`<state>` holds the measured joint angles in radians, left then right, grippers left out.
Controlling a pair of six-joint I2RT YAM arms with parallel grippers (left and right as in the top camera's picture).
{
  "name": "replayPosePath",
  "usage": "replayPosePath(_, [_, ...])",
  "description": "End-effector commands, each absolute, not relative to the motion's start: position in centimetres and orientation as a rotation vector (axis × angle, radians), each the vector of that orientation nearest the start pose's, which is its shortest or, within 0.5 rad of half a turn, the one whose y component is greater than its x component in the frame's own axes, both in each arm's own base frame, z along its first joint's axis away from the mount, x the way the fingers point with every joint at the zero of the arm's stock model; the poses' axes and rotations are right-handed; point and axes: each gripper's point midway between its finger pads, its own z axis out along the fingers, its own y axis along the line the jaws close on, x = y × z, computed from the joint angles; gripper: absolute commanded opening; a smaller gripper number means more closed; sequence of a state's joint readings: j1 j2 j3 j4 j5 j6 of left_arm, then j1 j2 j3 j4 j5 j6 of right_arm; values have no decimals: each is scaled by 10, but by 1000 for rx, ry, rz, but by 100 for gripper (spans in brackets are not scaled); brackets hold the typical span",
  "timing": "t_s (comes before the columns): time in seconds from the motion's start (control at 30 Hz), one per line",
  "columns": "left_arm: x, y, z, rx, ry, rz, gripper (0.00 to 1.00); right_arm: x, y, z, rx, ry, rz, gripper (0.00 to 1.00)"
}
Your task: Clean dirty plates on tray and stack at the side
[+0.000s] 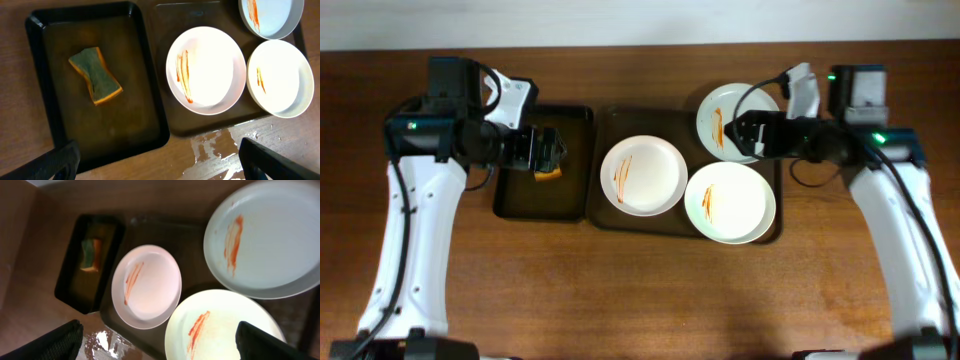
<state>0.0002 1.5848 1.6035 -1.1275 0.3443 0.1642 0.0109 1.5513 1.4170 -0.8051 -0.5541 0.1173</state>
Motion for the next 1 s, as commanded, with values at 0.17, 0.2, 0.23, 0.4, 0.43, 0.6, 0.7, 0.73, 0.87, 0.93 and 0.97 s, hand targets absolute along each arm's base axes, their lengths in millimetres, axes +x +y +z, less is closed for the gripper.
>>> replayPosePath(0.17, [421,-24,192,3,2665,-189,100,452,171,112,-33,2748,456,68])
replayPosePath(0.2, [424,-24,188,3,2668,-188,100,454,174,104,-44,2757,431,67])
replayPosePath(0.23, [430,-24,183,2,2667,-189,100,456,182,89,-63,2773,415,66])
replayPosePath(0.4, [442,-23,149,-6,2722,-177,100,462,187,35,-45,2831,330,54])
replayPosePath(0.43, [443,-23,147,-6,2727,-178,100,459,189,32,-21,2845,332,47])
replayPosePath(0.6, [443,-23,146,-6,2728,-178,100,450,191,14,127,2903,328,28])
replayPosePath(0.7, [443,-23,146,-6,2727,-178,100,447,193,13,155,2913,329,17])
replayPosePath(0.73, [443,-23,146,-6,2727,-178,100,451,198,14,167,2893,343,15])
replayPosePath(0.87, [443,-23,146,-6,2727,-179,100,474,191,20,261,2784,279,10])
replayPosePath(0.93, [443,-23,146,-5,2727,-183,100,473,190,19,263,2789,267,18])
replayPosePath(0.97, [443,-23,146,-5,2728,-183,100,465,193,17,259,2826,295,29])
